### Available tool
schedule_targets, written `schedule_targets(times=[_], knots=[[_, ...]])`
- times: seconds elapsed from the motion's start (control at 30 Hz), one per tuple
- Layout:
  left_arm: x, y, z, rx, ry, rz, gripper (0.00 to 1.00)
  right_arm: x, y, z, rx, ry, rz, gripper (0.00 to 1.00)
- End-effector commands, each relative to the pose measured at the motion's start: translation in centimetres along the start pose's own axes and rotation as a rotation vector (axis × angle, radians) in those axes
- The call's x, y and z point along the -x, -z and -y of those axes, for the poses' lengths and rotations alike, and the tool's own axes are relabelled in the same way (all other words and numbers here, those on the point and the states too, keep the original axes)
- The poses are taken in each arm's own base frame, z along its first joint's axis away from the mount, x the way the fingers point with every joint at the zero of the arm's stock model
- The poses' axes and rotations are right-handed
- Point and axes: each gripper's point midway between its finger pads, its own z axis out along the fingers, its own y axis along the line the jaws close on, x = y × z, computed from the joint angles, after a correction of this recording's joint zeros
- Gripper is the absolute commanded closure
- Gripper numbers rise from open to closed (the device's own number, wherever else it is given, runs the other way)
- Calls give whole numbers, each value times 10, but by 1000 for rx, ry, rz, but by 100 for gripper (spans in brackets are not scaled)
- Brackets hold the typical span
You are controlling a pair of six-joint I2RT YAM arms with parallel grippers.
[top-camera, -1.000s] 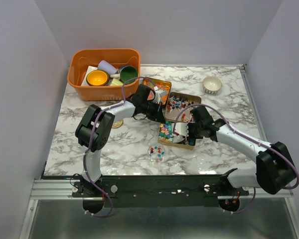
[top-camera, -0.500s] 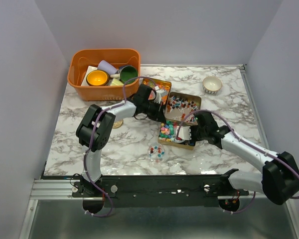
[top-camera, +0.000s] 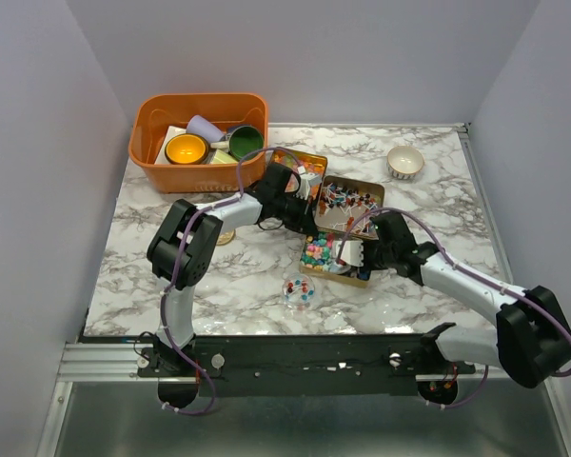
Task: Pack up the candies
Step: Adjust the storage box at the center of the board.
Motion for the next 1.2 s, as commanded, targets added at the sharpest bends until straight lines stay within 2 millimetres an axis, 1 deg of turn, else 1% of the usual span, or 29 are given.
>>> schedule_targets(times=[0.0, 0.03, 0.1, 0.13, 0.2, 0.23, 0.3, 0.37, 0.4, 0.47, 0.6, 0.67, 0.77, 0.83, 0.9, 0.93, 1.03, 1.1, 1.17], knots=[[-4, -4, -8, 19, -11, -21, 100, 16, -6, -10, 68, -159, 127, 99], [-3, -3, -7, 17, -13, -20, 100, 12, -6, -11, 77, -194, 130, 99], [-3, -2, -8, 15, -15, -17, 100, 11, -4, -13, 95, -239, 156, 99], [-2, -2, -8, 14, -17, -17, 100, 6, -3, -11, 90, -267, 160, 99], [-2, 0, -9, 12, -13, -15, 100, 9, 0, -10, 104, -285, 204, 99], [0, 2, -8, 8, -16, -9, 100, 7, 2, -8, 97, -295, 207, 99], [3, 6, -5, -14, -16, -3, 100, 10, 6, -8, 102, -285, 235, 99], [6, 9, 0, -34, -21, 3, 100, 12, 9, -3, 87, -273, 249, 99], [7, 10, -1, -38, -20, 6, 100, 14, 12, -1, 74, -266, 256, 99], [6, 10, -2, -37, -19, 3, 100, 11, 14, 2, 53, -252, 239, 99], [1, 9, -7, -27, -10, -8, 100, 0, 17, 18, -24, -214, 176, 99], [2, 9, -6, -27, -17, -2, 100, -4, 20, 24, -53, -204, 153, 99], [0, 8, -9, -15, -13, -8, 100, -5, 24, 32, -66, -227, 124, 99], [2, 11, -6, -21, -18, -4, 100, -10, 25, 40, -81, -238, 79, 99], [6, 15, -1, -34, -23, 5, 100, -14, 22, 39, -69, -254, 55, 99], [12, 20, 8, -50, -40, 25, 100, -15, 21, 38, -69, -245, 52, 99], [15, 31, 26, -104, -79, 41, 100, -19, 17, 29, -49, -244, 49, 99], [11, 34, 29, -115, -94, 33, 100, -18, 15, 24, -30, -263, 49, 99], [3, 37, 26, -104, -88, 14, 100, -17, 16, 24, -27, -272, 53, 99]])
